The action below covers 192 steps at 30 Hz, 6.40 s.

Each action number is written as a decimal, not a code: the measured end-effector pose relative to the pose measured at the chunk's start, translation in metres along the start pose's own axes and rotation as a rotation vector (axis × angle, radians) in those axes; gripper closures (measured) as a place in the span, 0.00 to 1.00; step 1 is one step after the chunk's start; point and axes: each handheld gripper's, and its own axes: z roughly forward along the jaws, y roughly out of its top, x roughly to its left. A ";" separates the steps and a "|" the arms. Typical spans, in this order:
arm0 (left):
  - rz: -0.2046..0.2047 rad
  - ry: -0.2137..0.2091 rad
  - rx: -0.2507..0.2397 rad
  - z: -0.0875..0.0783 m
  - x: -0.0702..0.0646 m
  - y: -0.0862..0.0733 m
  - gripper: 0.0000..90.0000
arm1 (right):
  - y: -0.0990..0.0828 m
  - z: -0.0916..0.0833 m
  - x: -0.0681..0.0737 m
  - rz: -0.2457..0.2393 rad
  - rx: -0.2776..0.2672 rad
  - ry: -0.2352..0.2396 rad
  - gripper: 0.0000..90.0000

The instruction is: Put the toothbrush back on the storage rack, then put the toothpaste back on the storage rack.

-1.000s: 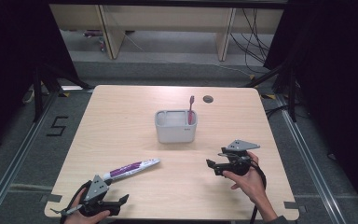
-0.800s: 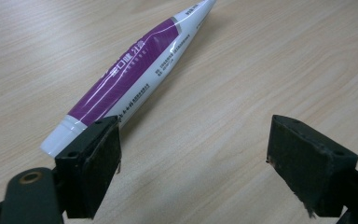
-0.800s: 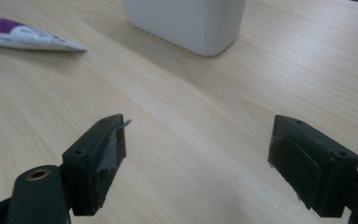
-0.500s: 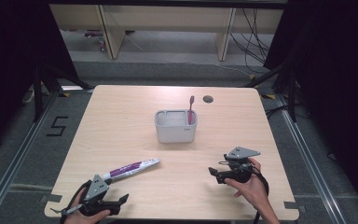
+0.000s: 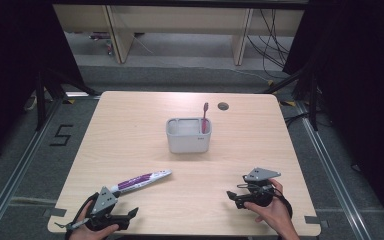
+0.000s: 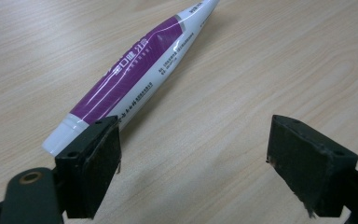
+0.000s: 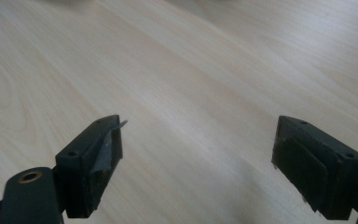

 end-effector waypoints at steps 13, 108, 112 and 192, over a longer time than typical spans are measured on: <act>0.003 -0.005 -0.001 -0.002 -0.001 0.000 0.19 | -0.019 -0.006 0.006 -0.026 0.035 0.010 0.19; 0.295 -0.144 0.483 0.089 0.035 0.094 0.63 | -0.032 -0.015 0.004 -0.019 0.069 0.019 0.23; 0.313 -0.142 0.532 0.090 0.033 0.099 0.65 | -0.032 -0.014 0.005 -0.015 0.051 0.019 0.23; 0.031 -0.059 -0.239 0.051 0.047 0.197 0.82 | -0.031 -0.017 0.002 0.033 0.059 0.035 0.24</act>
